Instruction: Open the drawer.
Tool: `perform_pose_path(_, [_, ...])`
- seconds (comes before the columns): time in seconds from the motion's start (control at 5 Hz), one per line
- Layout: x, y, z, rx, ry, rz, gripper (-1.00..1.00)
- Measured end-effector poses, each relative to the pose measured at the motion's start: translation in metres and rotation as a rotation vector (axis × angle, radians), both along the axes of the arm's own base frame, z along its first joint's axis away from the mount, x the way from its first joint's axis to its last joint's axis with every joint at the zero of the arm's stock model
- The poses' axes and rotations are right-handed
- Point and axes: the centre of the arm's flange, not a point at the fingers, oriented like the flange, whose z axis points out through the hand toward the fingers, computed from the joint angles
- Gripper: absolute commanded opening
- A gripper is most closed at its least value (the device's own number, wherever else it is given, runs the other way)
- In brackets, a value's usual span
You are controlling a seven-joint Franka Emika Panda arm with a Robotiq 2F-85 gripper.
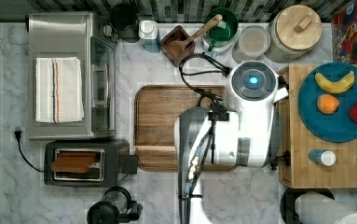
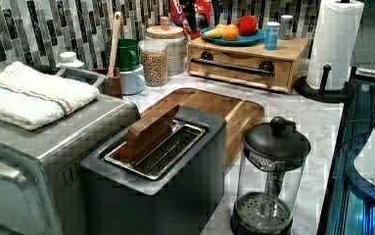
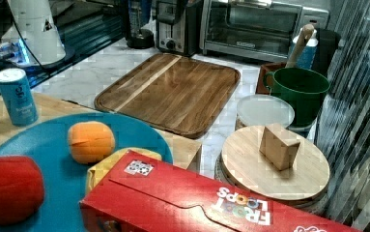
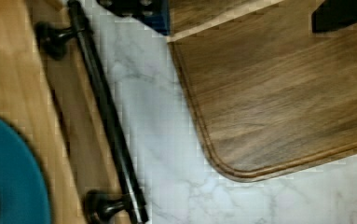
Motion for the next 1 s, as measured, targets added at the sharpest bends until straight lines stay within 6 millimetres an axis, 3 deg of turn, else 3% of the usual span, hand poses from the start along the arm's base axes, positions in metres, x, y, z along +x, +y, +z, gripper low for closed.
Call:
perform_pose_path(0.4, [-0.008,-0.047,-0.001,-0.006,-0.060,0.132,1.00])
perform_pose_path(1.0, [-0.028,-0.124,-0.004,-0.072,-0.133,0.188,1.00])
